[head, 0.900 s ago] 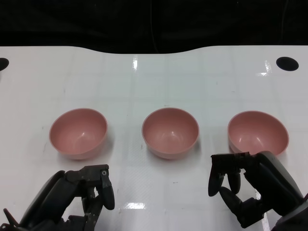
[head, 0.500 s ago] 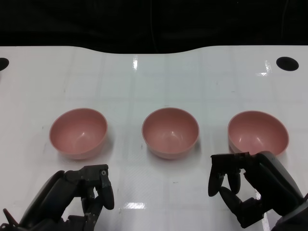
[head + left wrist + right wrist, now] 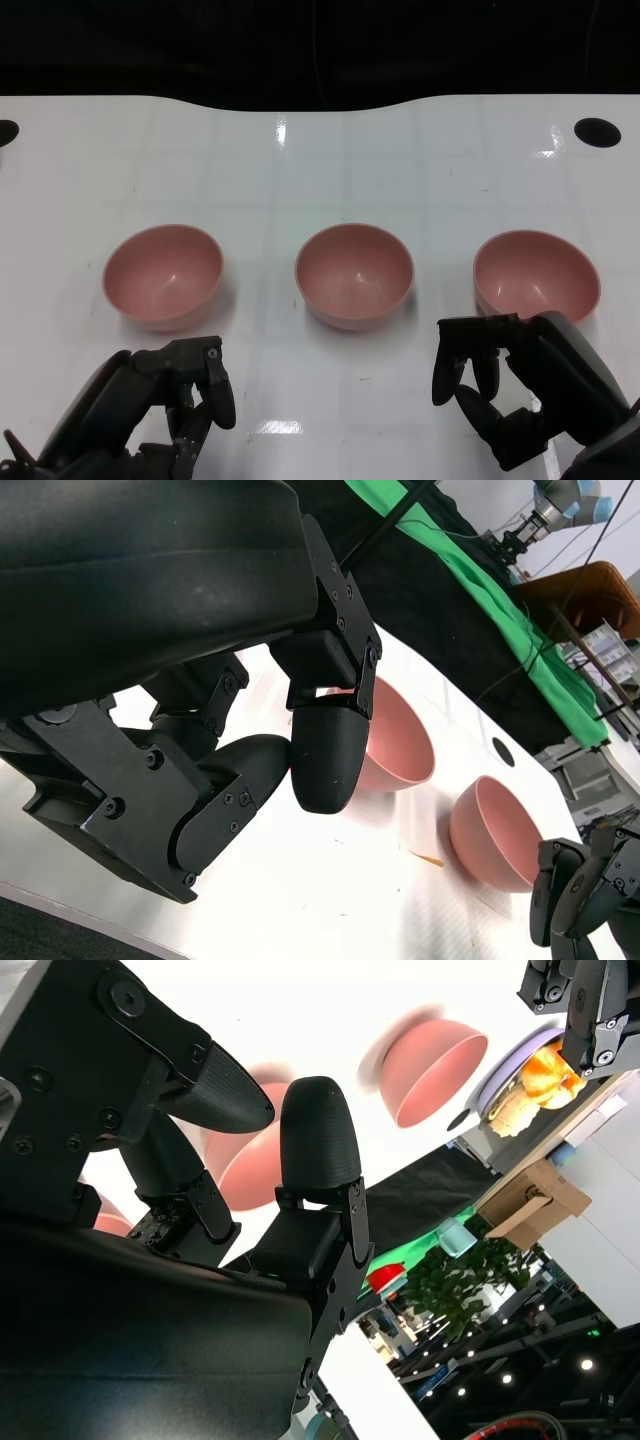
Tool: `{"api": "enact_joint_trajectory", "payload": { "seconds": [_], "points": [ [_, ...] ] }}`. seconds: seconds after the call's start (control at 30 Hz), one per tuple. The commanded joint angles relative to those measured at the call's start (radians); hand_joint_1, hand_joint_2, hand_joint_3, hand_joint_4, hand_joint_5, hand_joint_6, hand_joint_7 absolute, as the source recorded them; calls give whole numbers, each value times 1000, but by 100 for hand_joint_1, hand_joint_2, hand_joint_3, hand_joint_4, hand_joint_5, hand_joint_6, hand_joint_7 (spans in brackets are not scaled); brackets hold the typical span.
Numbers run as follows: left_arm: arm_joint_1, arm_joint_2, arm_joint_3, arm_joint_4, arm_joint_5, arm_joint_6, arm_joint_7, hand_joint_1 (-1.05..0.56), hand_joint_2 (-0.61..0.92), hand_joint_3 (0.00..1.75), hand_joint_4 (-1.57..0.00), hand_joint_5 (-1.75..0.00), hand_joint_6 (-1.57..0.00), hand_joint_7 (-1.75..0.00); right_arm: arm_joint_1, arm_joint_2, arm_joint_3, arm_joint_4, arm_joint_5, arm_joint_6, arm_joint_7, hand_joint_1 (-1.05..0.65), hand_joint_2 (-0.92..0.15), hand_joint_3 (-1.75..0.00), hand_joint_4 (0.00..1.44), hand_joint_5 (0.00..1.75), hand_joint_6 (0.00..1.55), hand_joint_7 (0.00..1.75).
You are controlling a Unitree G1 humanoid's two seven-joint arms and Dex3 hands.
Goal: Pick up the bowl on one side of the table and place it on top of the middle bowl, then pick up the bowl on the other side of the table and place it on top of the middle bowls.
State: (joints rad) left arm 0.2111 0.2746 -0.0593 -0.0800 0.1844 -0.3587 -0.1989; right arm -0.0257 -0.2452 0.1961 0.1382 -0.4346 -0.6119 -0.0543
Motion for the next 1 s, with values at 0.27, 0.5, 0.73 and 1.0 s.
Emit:
{"api": "enact_joint_trajectory", "payload": {
  "seconds": [0.27, 0.5, 0.73, 1.0],
  "points": [
    [-2, 17, 13, -16, -9, 23, -6, -17, 40, 142, -89, -175, -77, -157, -6, 12, -29, -40, -82, 92, -77, -8, -33, -117, 74, 153, 84, 88],
    [-7, 18, 11, -14, -13, 18, -8, -16, 40, 142, -89, -175, -77, -157, -16, 8, -31, -70, -136, 176, -101, -12, -48, -75, 61, 137, 76, 58],
    [-13, 16, 11, -10, -13, 19, -8, -15, 40, 142, -89, -175, -77, -156, -25, -1, -27, -85, -191, 229, -118, -15, -59, -51, 54, 136, 72, 49],
    [-21, 16, 9, -4, -12, 21, -7, -16, 40, 142, -90, -175, -77, -157, -40, -28, -13, -181, -375, 438, -91, -49, -89, -3, 18, 76, 43, 14]
  ]
}}
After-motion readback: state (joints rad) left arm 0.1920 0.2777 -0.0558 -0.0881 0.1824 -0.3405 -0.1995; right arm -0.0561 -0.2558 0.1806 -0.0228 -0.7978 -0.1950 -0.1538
